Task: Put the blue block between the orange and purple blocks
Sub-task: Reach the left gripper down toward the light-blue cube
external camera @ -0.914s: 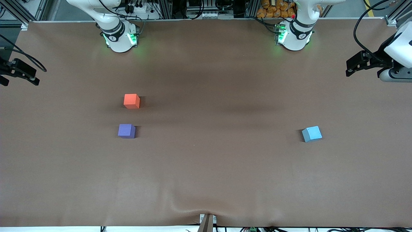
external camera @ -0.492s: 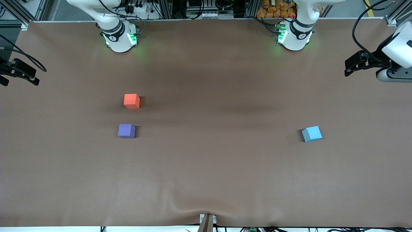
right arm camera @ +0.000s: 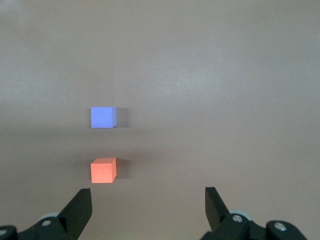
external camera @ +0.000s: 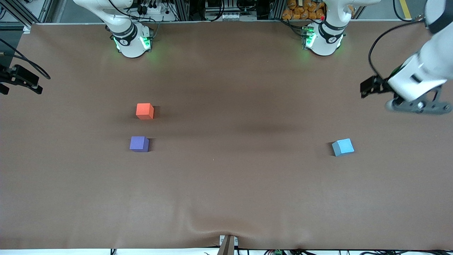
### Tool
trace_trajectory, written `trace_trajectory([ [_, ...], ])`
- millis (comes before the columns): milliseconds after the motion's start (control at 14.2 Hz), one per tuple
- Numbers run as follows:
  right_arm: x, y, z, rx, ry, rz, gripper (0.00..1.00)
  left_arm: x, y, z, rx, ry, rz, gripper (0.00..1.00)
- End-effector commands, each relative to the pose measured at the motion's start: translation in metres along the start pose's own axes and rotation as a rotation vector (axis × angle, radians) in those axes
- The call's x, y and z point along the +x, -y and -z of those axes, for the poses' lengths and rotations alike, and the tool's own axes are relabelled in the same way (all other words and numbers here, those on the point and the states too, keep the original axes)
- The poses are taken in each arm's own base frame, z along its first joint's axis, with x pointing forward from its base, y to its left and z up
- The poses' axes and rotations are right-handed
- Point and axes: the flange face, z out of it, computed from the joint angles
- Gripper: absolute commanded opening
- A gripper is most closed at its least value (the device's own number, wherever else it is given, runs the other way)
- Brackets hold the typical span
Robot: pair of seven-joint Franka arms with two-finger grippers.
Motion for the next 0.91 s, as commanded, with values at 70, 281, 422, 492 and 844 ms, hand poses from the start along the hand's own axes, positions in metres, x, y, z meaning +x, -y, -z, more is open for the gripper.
trace_trajectory([
  [70, 0.002, -0.004, 0.001, 0.018, 0.006, -0.008, 1.00, 0.049, -0.010, -0.073, 0.029, 0.053, -0.037, 1.00],
  [281, 0.002, -0.004, 0.000, 0.018, 0.007, -0.008, 1.00, 0.063, -0.005, -0.108, 0.024, 0.050, -0.031, 1.00],
  [422, 0.002, -0.004, 0.000, 0.018, 0.007, -0.008, 1.00, 0.067, -0.001, -0.131, 0.022, 0.061, -0.002, 1.00],
  [492, 0.003, -0.004, 0.000, 0.018, 0.007, -0.006, 1.00, 0.069, 0.009, -0.141, 0.020, 0.054, 0.029, 1.00],
  [844, 0.003, -0.004, 0.000, 0.018, 0.007, -0.008, 1.00, 0.068, 0.049, -0.193, -0.010, 0.008, 0.110, 1.00],
])
